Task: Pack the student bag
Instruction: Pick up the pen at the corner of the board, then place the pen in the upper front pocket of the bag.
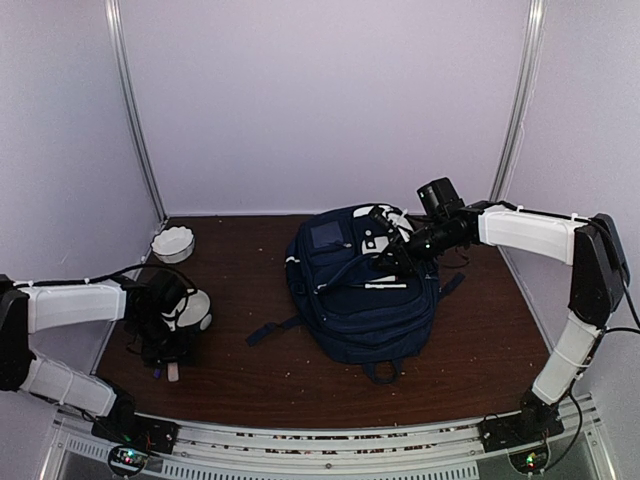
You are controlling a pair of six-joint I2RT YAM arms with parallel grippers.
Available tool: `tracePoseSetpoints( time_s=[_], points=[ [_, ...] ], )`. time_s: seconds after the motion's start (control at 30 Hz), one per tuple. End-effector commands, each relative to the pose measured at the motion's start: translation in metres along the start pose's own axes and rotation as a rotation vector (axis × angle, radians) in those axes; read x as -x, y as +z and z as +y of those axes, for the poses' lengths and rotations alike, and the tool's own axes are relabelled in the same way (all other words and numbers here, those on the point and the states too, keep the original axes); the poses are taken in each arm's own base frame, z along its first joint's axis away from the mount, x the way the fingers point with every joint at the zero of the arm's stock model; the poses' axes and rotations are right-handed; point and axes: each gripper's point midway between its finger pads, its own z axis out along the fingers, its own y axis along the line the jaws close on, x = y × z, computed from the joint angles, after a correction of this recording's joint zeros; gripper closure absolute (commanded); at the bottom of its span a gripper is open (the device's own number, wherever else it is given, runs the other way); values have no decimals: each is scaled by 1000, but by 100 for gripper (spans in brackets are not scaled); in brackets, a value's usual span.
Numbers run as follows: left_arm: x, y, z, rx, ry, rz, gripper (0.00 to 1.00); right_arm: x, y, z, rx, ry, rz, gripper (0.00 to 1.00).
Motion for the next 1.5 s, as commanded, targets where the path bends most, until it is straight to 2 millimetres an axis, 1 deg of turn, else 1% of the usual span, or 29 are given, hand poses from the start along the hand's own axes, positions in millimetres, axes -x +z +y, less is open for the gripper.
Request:
tracePoseSetpoints(
  time_s=[0.0, 0.1, 0.23, 0.33, 0.43, 0.53, 0.63, 0.73, 0.83, 0.87, 0.97, 1.13, 1.2, 1.37, 1.43, 1.47],
  points=[
    [5, 10, -10, -35, 16, -4, 37, 9, -1, -3, -2, -1, -18, 91],
    [3, 15, -14, -55, 26, 9, 49, 10, -2, -3, -6, -4, -20, 91],
    [0, 18, -21, -65, 67, 15, 62, 9, -1, -4, -6, -1, -16, 91],
    [-5, 20, -30, -63, 118, 22, 71, 8, 0, -4, -3, 3, -14, 91],
    [-12, 20, -44, -53, 184, 18, 75, 8, 0, -4, -1, 3, -13, 91],
    [-16, 15, -62, -57, 246, -6, 81, 7, 1, -4, -3, 4, -12, 91],
    [-9, -2, -86, -71, 314, -73, 84, 8, 0, -4, -3, 2, -13, 91],
    [-2, -26, -121, -113, 433, -154, 86, 8, 0, -4, -1, 3, -14, 91],
    [-2, -57, -172, -223, 633, -234, 95, 9, -1, -4, -3, -1, -15, 91],
    [0, -67, -187, -249, 694, -274, 95, 9, -1, -4, -3, -3, -15, 91],
    [7, -96, -227, -307, 845, -392, 95, 9, -1, -3, -3, -3, -15, 91],
    [15, -124, -287, -332, 1101, -520, 94, 11, -3, -3, -7, -6, -20, 91],
    [14, -142, -315, -361, 1201, -597, 94, 12, -4, -2, -7, -7, -23, 91],
    [1, -153, -371, -393, 1416, -706, 94, 12, -5, -2, -7, -6, -25, 91],
    [-7, -151, -390, -374, 1513, -732, 93, 14, -6, -1, -7, -9, -28, 92],
    [-9, -148, -396, -336, 1552, -743, 93, 14, -7, -1, -8, -11, -29, 92]
  ],
)
